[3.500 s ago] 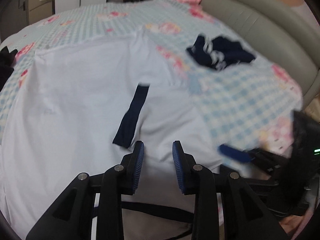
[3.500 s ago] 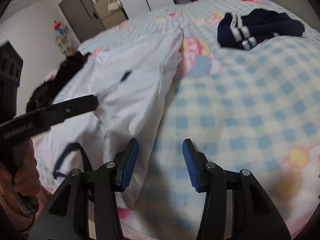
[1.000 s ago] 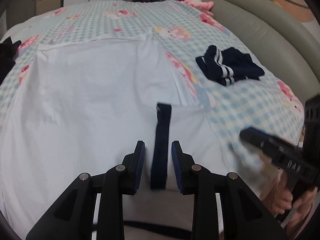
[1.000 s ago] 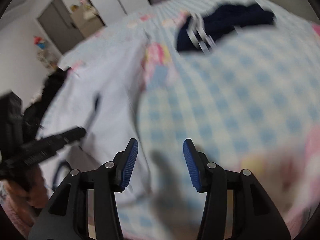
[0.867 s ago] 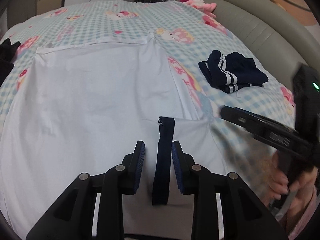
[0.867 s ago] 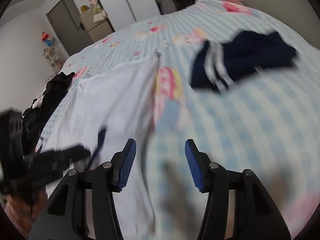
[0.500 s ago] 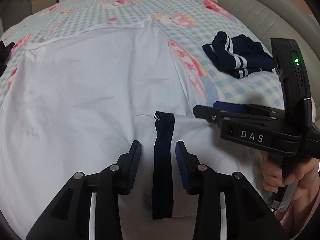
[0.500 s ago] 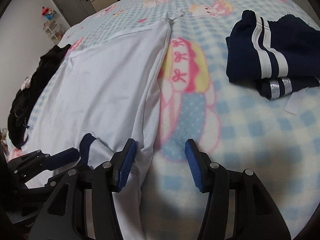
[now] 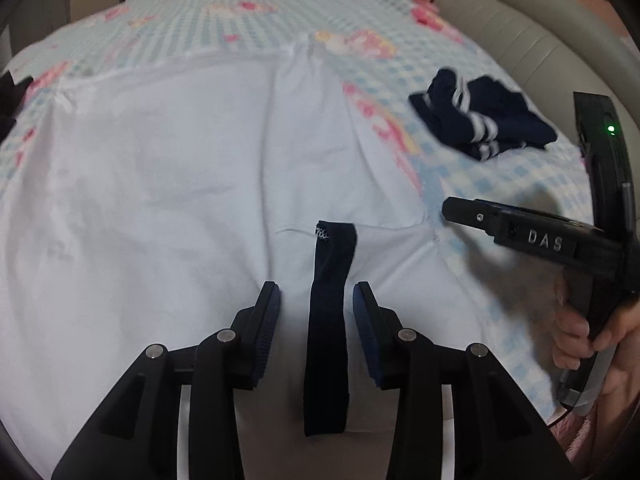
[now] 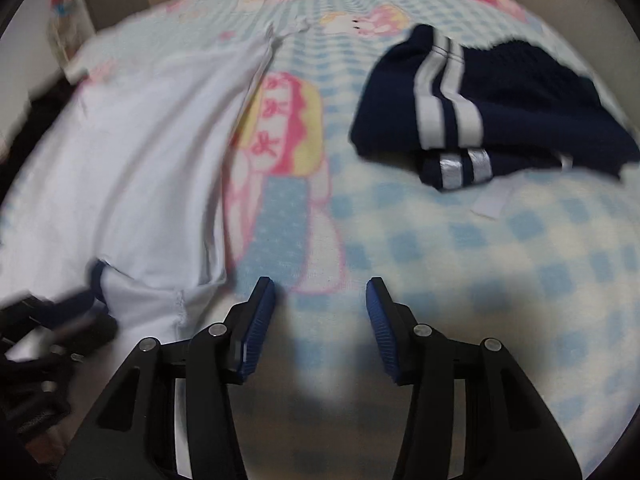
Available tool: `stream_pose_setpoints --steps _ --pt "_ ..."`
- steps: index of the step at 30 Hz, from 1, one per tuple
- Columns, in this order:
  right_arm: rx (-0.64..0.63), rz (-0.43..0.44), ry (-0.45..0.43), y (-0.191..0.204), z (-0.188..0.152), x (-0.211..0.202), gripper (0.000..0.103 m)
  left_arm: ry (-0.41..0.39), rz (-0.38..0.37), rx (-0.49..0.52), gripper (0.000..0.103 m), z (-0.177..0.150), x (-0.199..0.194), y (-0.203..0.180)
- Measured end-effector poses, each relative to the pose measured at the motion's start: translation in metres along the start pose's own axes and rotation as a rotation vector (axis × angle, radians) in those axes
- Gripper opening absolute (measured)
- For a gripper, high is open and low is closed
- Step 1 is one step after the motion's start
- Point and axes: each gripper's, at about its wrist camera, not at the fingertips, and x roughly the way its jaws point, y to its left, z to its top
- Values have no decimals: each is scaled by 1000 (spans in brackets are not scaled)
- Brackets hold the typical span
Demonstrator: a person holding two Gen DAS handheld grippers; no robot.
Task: Fold clothes
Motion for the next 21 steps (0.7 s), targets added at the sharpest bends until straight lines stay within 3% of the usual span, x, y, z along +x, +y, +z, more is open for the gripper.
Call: stream_pose_setpoints --steps 3,8,12,15,17,21 --pt "40 123 -65 -7 8 -14 50 -109 2 1 40 6 -26 1" --pt "0 225 -71 13 17 -6 50 -35 4 -42 41 27 -6 18" --pt "-73 122 5 27 4 19 49 37 29 -6 41 25 17 14" --pt "-21 91 38 12 -2 25 48 90 80 -15 43 19 30 17" --pt "12 68 29 -2 -7 16 49 98 77 -22 43 19 30 19" --pt "51 28 -21 -19 -8 -1 42 85 72 5 41 37 32 15"
